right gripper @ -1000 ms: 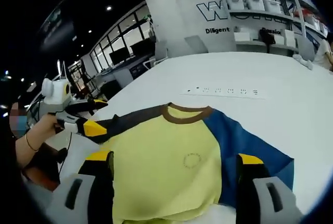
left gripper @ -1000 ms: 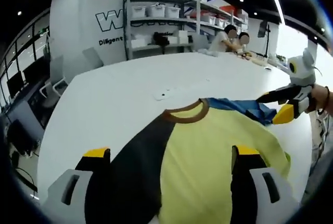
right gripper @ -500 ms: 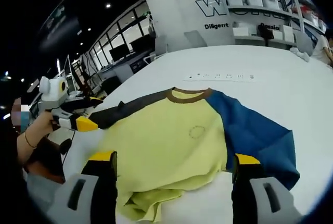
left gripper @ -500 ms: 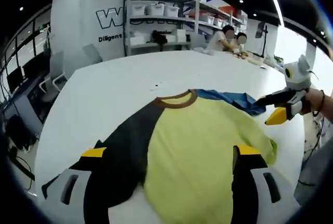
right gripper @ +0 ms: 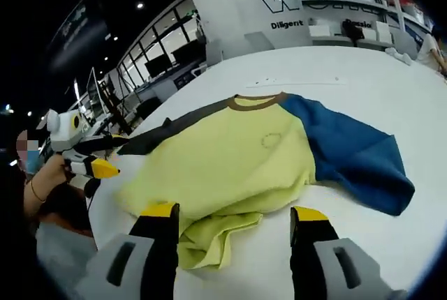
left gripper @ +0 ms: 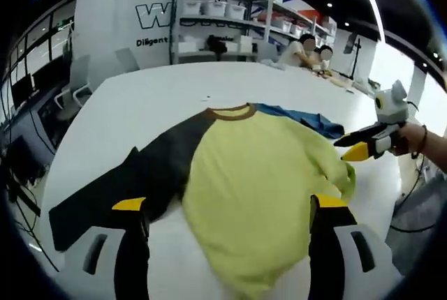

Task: Fold the garment on the visible template until the final outline fits inside the template.

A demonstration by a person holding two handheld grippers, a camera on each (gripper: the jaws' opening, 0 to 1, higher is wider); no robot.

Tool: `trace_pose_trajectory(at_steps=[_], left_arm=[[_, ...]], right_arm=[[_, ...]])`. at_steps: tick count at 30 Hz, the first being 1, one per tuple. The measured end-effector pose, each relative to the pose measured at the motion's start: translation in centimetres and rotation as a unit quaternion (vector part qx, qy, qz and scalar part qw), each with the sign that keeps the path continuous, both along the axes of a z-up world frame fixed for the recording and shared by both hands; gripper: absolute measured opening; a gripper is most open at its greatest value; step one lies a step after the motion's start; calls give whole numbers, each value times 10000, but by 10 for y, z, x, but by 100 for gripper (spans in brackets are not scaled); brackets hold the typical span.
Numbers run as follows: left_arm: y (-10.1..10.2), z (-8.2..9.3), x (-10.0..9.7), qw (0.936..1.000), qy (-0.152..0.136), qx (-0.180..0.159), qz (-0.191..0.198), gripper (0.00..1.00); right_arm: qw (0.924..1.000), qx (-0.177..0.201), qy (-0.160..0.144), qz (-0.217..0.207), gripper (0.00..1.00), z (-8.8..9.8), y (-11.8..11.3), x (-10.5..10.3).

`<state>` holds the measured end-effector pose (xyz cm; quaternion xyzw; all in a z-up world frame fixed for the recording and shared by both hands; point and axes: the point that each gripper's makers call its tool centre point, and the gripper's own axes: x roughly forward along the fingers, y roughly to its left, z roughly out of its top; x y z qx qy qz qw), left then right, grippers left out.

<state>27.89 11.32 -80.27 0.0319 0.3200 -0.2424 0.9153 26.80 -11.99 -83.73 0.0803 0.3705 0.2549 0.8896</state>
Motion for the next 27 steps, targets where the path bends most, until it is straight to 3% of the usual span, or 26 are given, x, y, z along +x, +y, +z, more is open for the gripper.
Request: trace_pose_trajectory(at_steps=[5,9,14,18,20,27], left_arm=[[0,1,-9,10000,-18,-21,62,92],[3,-2,-21,9998,49,-125,111,92],[8,-14,-40,9998,197,-80,49,92],[8,-24,-51,9986,438,-241,178,90],[8,-27,-54,9987,431,-163,207,88],[9,-37,-65,9966,785,-54,229,69]], right_arm=[[10000,-36,33,30,52,-6,4,-5],[9999,-19,102,-36,40,-9,3,-8],[9999,71,42,-148,33,-5,-1,-10],[9996,127,128,-230,28,-6,-2,-8],[9995,123,175,-246,25,-8,-2,-8],[9968,379,523,-465,8,-17,1,-12]])
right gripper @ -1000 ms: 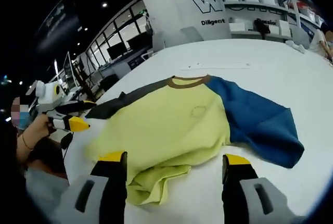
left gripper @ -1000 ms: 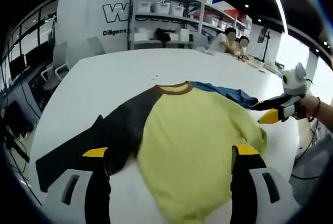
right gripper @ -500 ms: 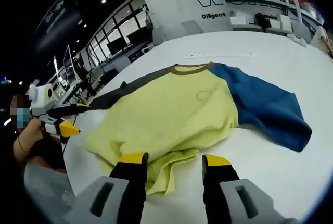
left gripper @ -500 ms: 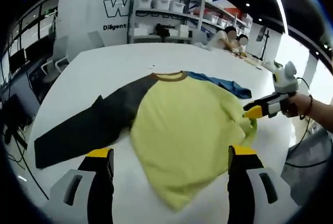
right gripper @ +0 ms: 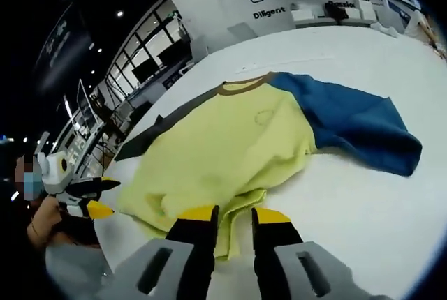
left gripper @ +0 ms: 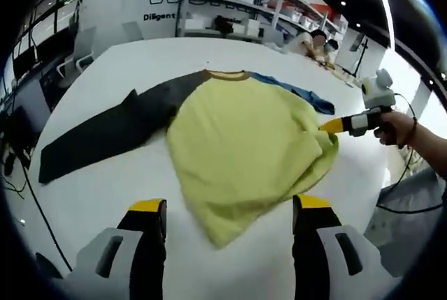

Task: Fold the garment on the visible template until the final outline fits inside the template.

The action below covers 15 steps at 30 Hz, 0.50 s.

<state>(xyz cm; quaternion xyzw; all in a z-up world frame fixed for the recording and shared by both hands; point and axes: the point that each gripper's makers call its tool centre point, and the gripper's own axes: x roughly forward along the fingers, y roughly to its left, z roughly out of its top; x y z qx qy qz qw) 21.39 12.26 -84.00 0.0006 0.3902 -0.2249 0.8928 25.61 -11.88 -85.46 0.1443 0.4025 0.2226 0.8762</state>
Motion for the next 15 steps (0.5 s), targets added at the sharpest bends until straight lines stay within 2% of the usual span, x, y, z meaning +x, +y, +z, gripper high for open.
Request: trace_pose_trajectory(at_steps=[2,5,8,11,13,15], left_arm=[[2,-1,0,10000,31,49,39,62],[1,-5,-5,9997,249,-23,43,48],[-1,-13,-10,9991,405,102,-44,43],[-1,-18,-11,9989,422,213,-81,38],[3,-22,-10,9975,364,548,-263,31],[3,-22,-10,9972,361,575,-313,26]], right_arm=[[10000,-17,27,9,1,0,1,-1],[9997,-228,3,79,0,-3,0,-3],[9995,-287,2,122,0,-2,-2,-7],[9992,-401,-67,68,0,2,-8,-9],[9985,-493,-212,140,0,10,-10,-13],[9982,-514,-258,183,0,14,-10,-17]])
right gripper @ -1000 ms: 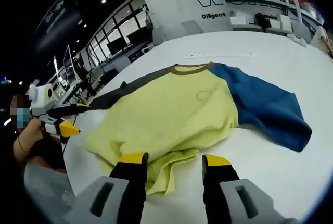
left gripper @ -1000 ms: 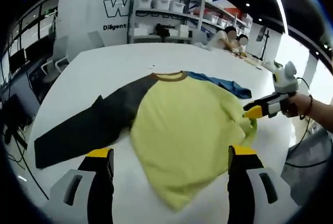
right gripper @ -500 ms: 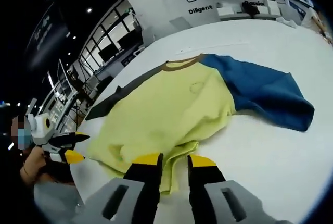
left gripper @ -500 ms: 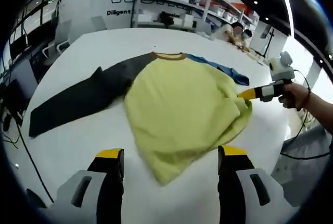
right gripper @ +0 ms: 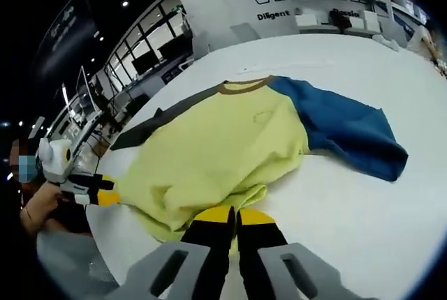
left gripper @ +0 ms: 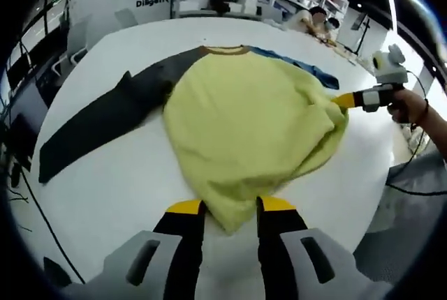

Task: Fold the garment on the visible template until the final outline fits inside the template.

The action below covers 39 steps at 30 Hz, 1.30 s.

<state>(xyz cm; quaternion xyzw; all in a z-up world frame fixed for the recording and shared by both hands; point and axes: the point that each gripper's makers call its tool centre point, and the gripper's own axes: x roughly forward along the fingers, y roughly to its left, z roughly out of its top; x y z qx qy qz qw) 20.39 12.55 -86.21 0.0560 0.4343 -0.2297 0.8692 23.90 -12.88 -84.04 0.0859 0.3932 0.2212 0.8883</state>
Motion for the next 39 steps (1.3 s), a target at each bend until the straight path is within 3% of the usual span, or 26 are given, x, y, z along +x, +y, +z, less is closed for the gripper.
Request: trace_pose_trajectory(at_steps=[3,6,17,23,27,32,39], left_arm=[[-1,0,0,9999,54,-105,4,21],[-3,-1,-3,9999,97,-114,-62,9],[-9,33,-3,9987,-209,-408,-235,8],[-16,61,16,9967,-544,-428,-430,8],[-22,68,29,9962,-593,-337,-551,8],[-35,69,46,9960,-569,-488,-491,8],[-45,59,61,9956,-599,-307,-653,8]], right_arm=[[9999,-96,-84,-5,0,4,-4,-5],[9998,-136,-150,-68,0,10,-6,-11],[9975,-437,-508,-234,0,36,-6,-34],[9959,-571,-562,-417,0,45,-8,-46],[9940,-745,-406,-696,0,42,-16,-58],[9944,-815,-45,-671,0,27,-13,-78],[9924,-1037,476,-460,0,2,-10,-99]])
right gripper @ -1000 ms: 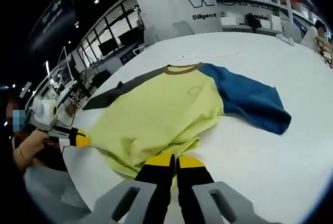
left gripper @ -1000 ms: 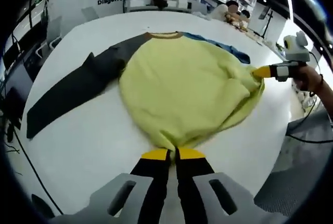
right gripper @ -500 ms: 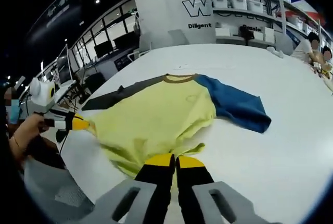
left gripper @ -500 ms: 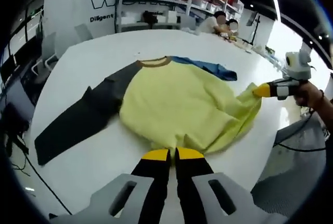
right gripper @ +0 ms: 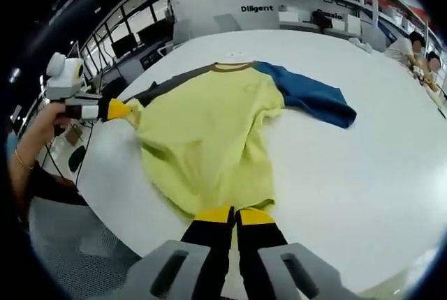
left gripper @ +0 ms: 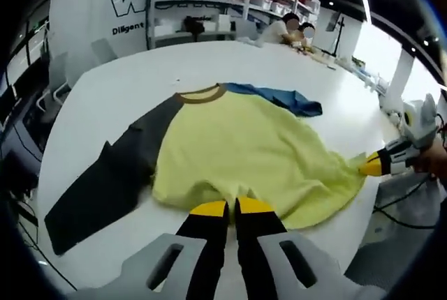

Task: Fold the garment on the visible template until the final outline fits inside the template.

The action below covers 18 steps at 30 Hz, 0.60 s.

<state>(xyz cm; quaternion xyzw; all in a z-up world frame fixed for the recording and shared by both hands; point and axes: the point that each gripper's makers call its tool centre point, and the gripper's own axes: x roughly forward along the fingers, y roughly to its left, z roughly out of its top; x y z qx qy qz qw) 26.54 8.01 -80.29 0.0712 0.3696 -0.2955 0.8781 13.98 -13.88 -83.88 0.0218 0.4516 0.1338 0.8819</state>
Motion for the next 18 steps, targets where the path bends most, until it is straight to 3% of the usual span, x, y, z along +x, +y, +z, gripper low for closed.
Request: trace_pose_trajectory(at_steps=[8,12,16,18], left_arm=[[-10,-13,19,9998,-56,108,-154,8],[-19,-19,27,9993,-161,195,-280,8],[-24,-19,35,9944,-592,617,-625,11],[-27,-13,36,9922,-826,591,-722,19]], right_arm=[[9983,-140,524,209,0,-18,2,-10],[9994,-64,303,174,1,-13,4,-4],[9991,-59,246,329,23,-11,11,-4],[9992,-63,215,343,28,-8,13,-4]])
